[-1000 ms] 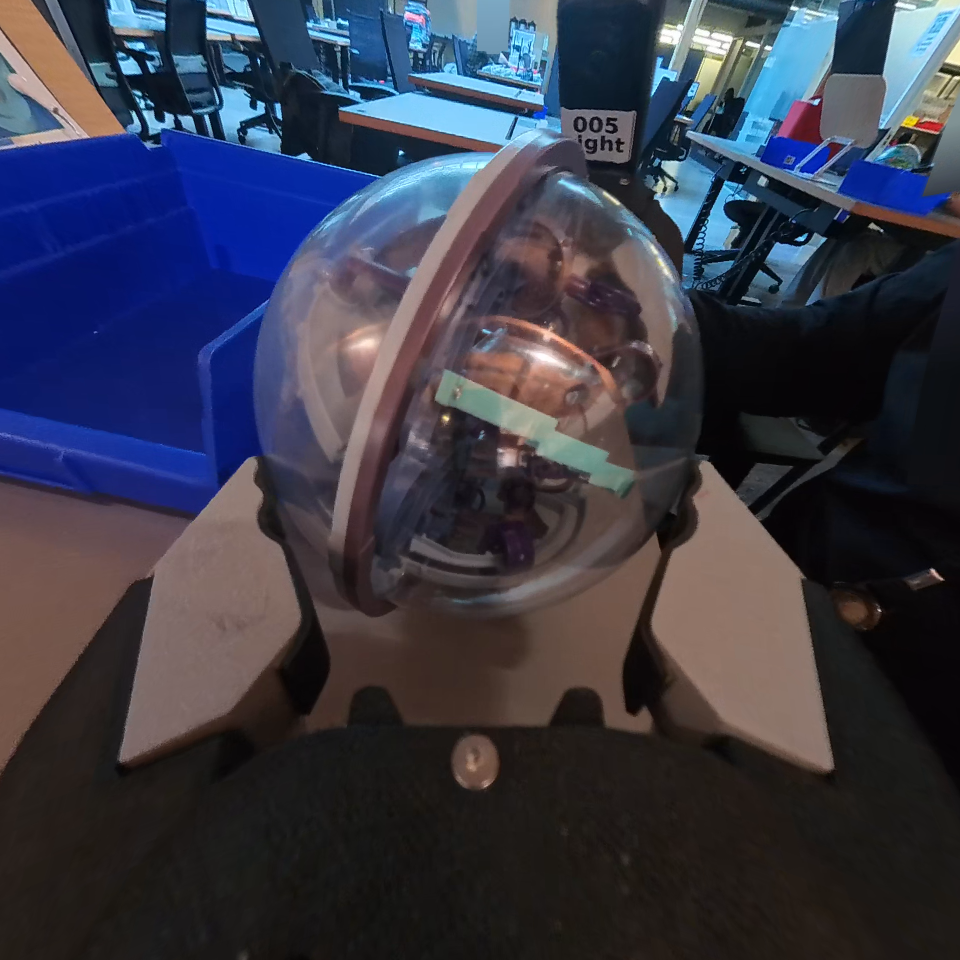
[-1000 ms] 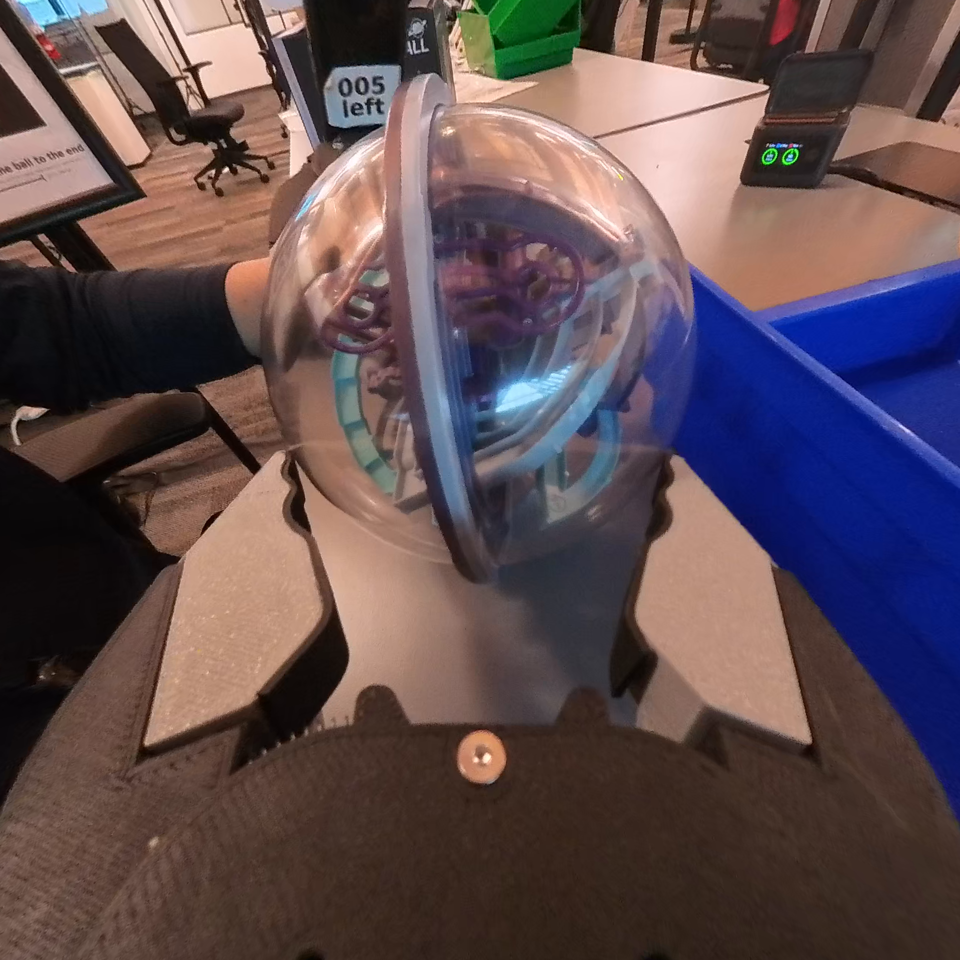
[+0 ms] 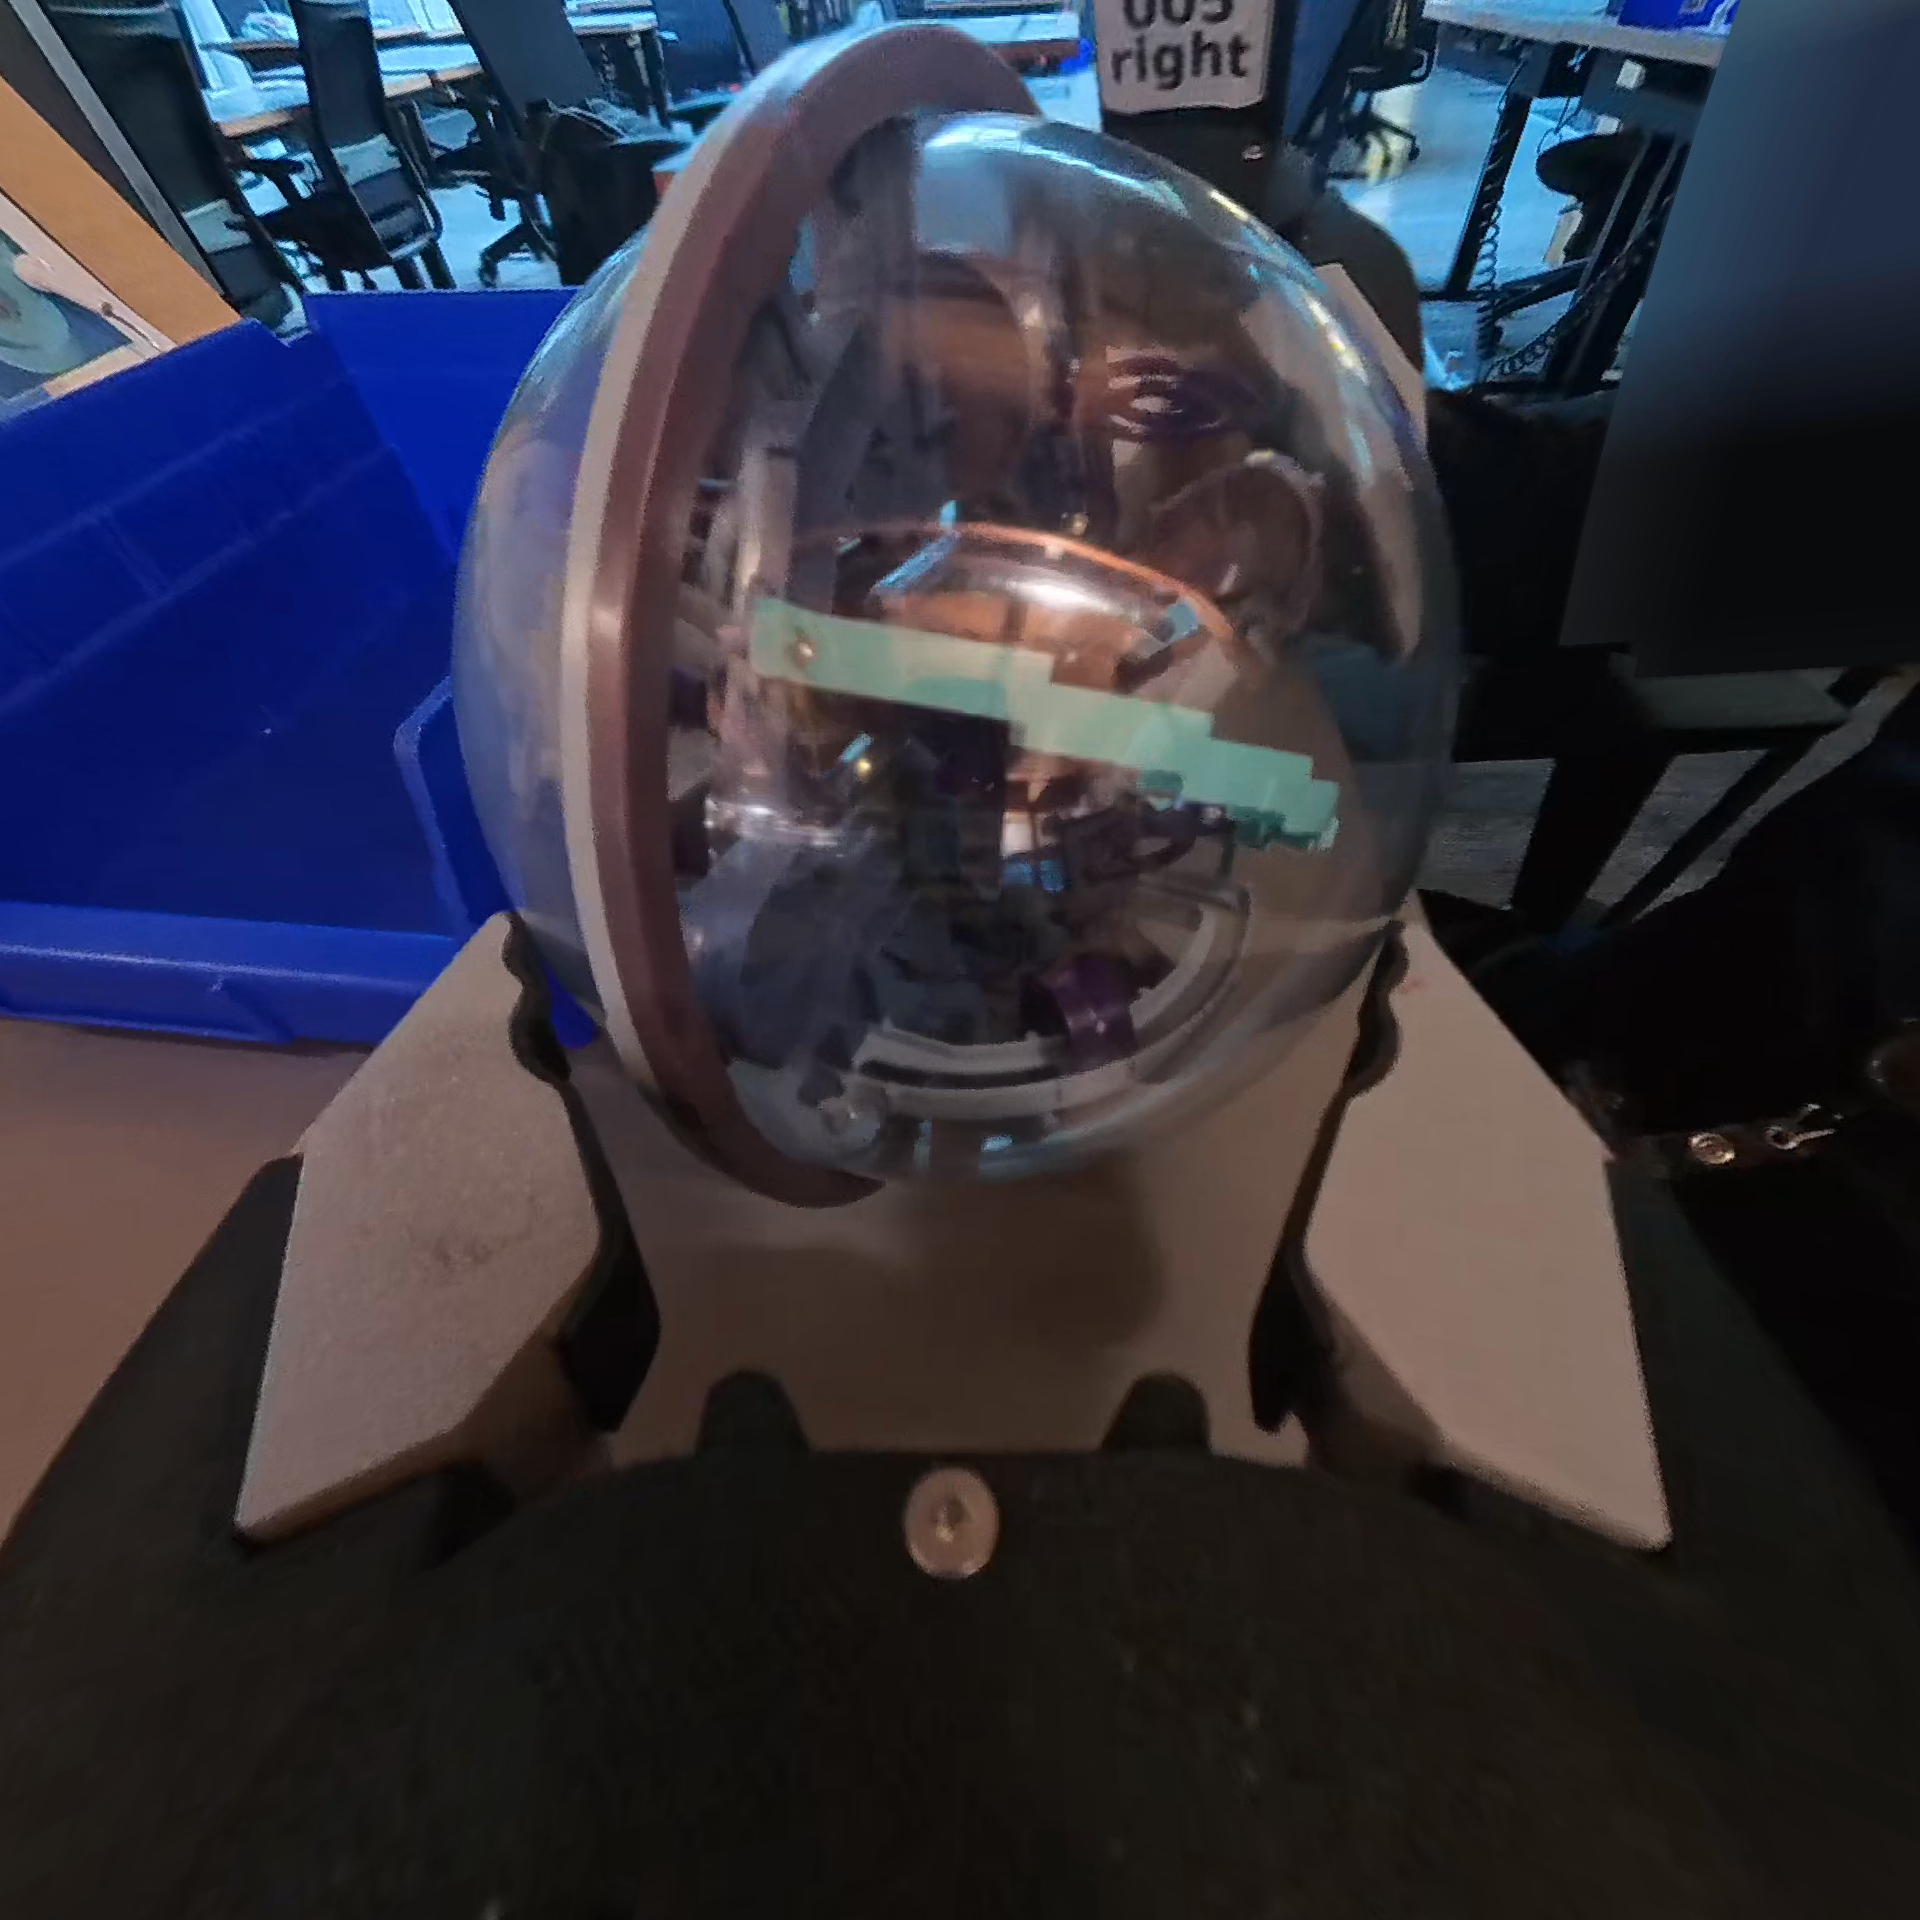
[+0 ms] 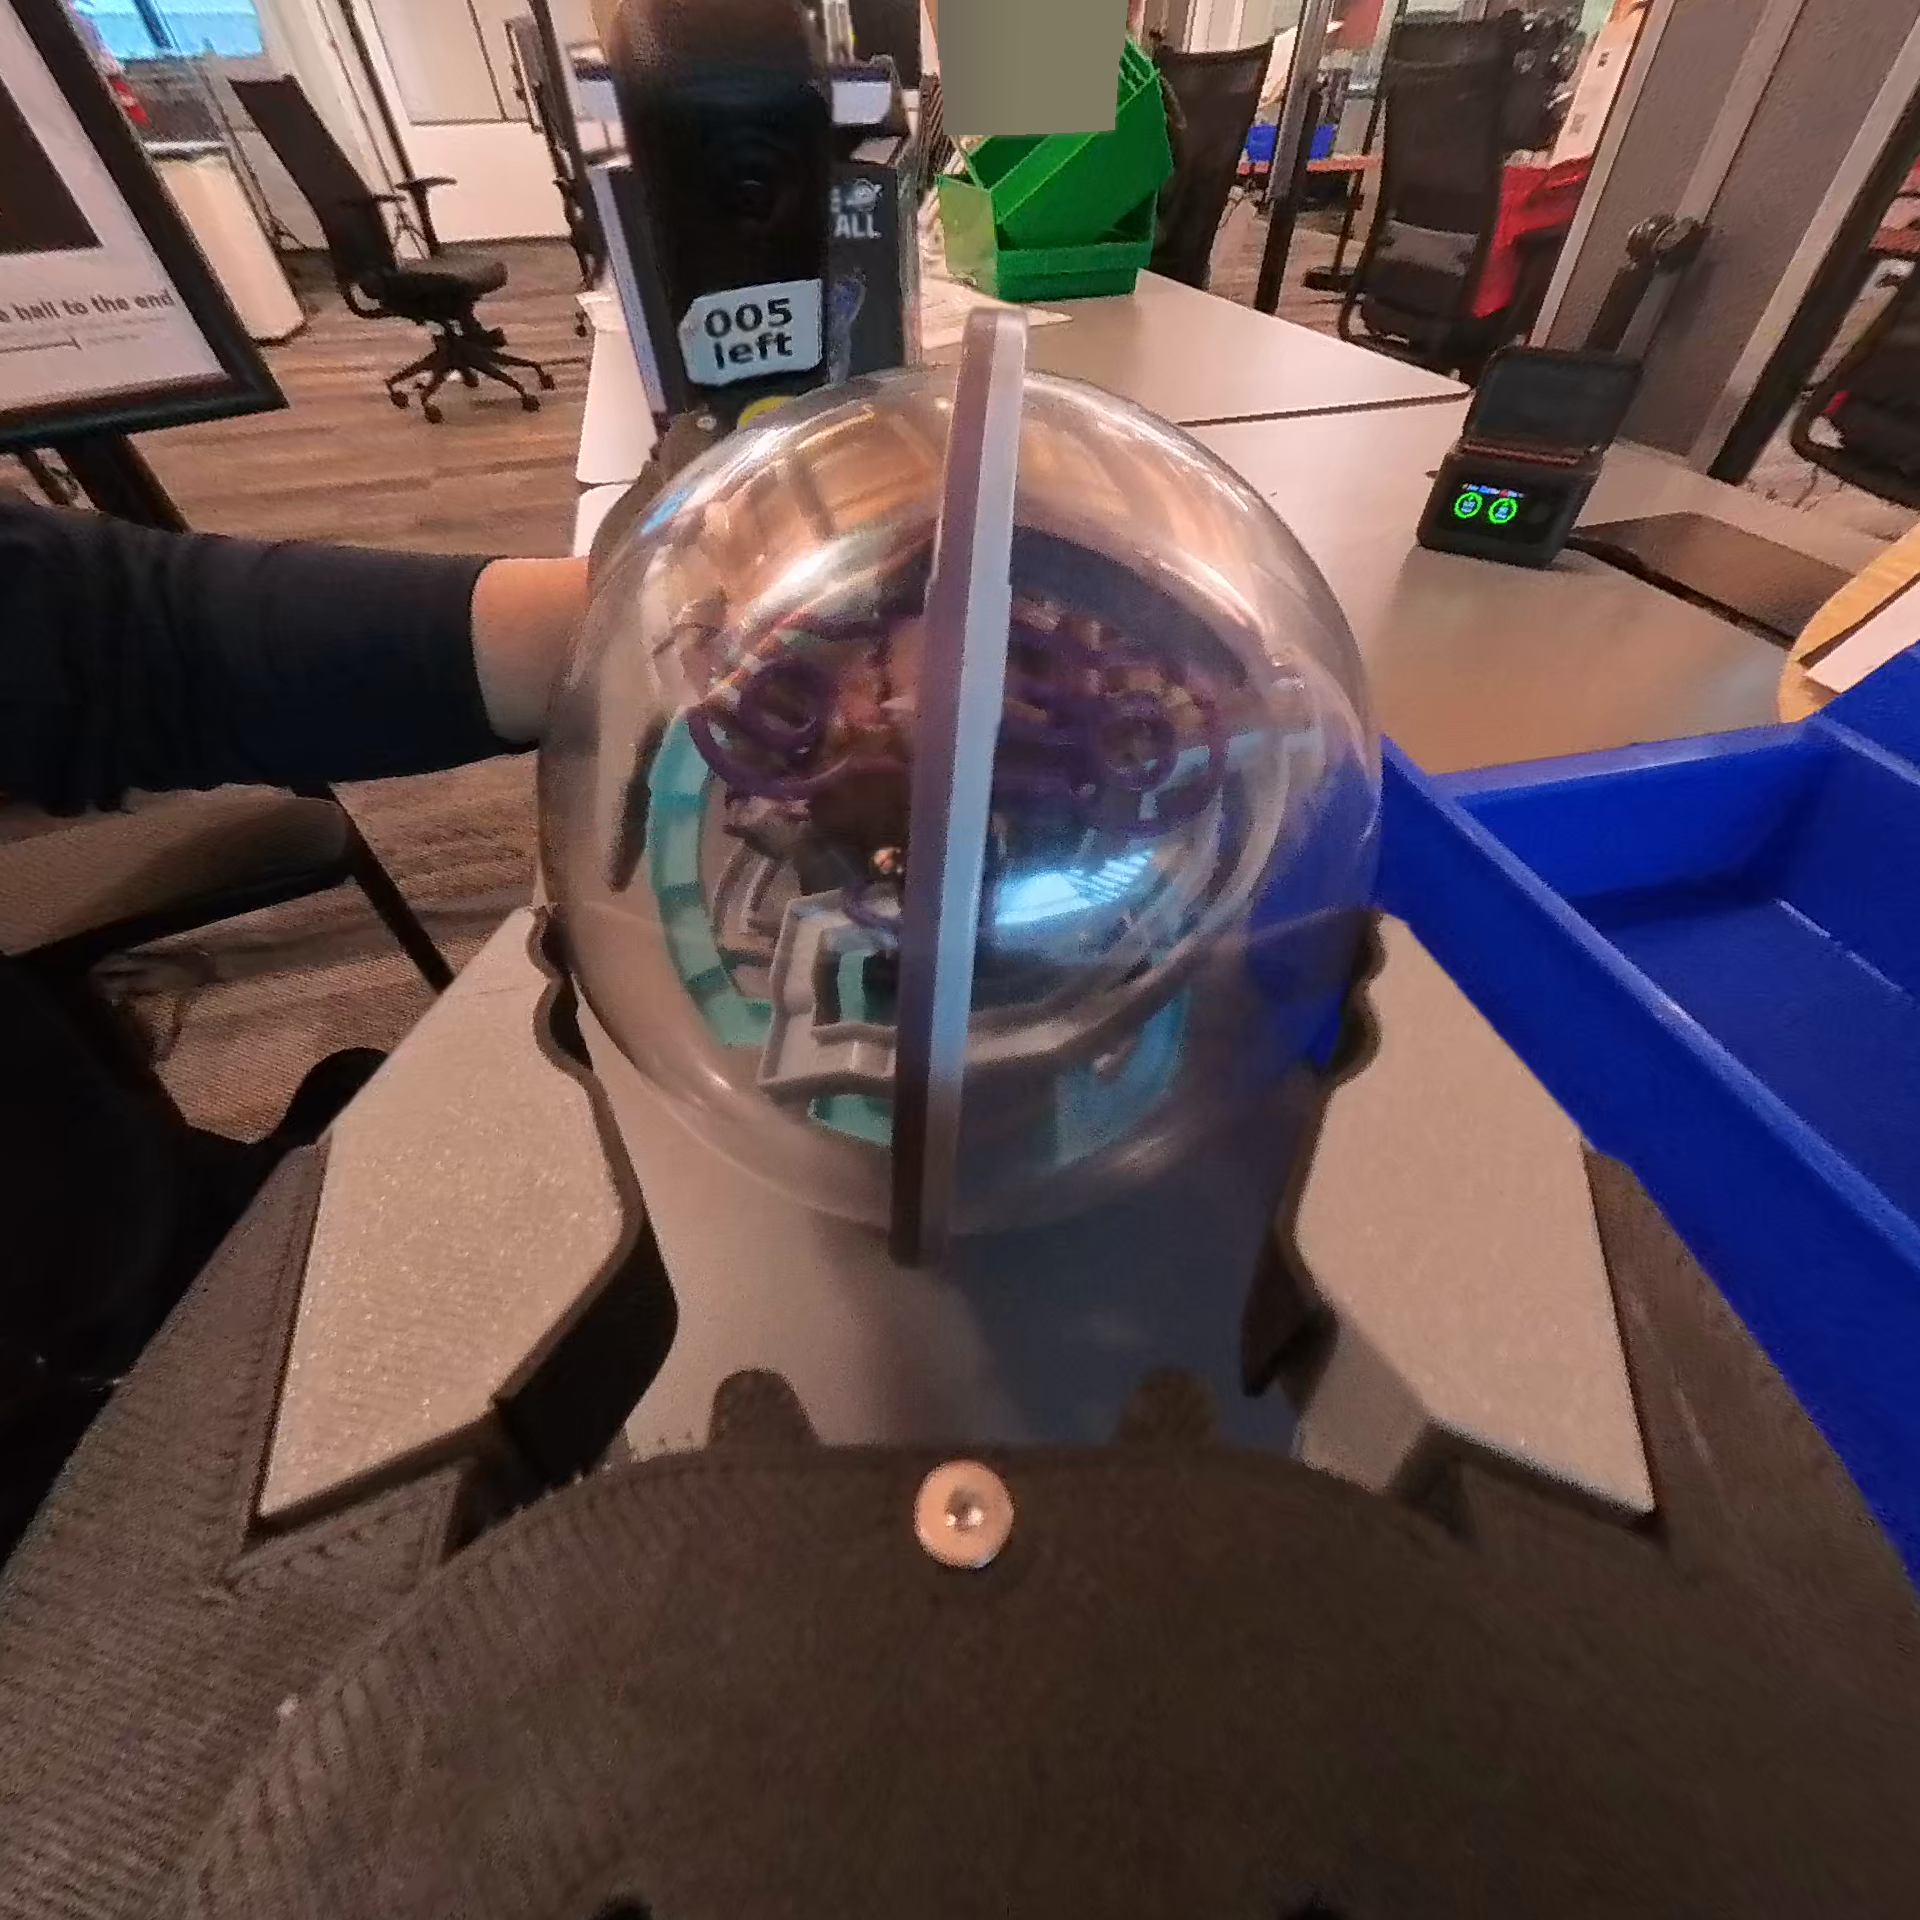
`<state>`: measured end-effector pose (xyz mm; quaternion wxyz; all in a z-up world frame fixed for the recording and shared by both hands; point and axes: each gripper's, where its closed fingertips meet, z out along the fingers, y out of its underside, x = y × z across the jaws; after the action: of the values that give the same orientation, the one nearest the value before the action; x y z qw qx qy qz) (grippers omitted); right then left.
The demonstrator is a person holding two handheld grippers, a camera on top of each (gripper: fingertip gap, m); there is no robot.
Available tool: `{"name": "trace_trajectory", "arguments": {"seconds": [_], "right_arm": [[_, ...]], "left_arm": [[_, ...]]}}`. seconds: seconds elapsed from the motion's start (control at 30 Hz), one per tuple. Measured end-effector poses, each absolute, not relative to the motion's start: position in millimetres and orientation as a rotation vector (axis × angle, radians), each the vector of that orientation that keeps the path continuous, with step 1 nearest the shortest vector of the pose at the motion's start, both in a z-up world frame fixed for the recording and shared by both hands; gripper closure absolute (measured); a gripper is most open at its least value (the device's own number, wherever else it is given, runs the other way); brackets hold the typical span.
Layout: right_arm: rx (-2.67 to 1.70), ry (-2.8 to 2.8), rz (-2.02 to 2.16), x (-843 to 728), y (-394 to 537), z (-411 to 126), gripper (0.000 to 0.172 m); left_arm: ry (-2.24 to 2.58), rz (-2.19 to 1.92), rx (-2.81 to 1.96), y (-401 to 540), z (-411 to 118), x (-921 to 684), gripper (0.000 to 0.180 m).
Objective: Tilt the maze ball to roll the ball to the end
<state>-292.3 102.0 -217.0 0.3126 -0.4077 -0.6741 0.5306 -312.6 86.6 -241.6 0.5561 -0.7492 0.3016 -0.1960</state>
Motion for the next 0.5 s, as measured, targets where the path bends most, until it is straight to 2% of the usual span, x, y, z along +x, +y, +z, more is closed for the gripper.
{"name": "trace_trajectory", "arguments": {"seconds": [0.03,0.5], "right_arm": [[-1.083,-1.779,1.413,-292.4,102.1,-217.9,0.031],[-1.172,-1.752,1.555,-297.9,109.5,-217.2,0.03]], "left_arm": [[0.72,-0.446,-1.767,86.7,-241.9,-313.0,0.032],[0.66,-0.503,-1.84,91.1,-248.1,-315.5,0.033]]}}
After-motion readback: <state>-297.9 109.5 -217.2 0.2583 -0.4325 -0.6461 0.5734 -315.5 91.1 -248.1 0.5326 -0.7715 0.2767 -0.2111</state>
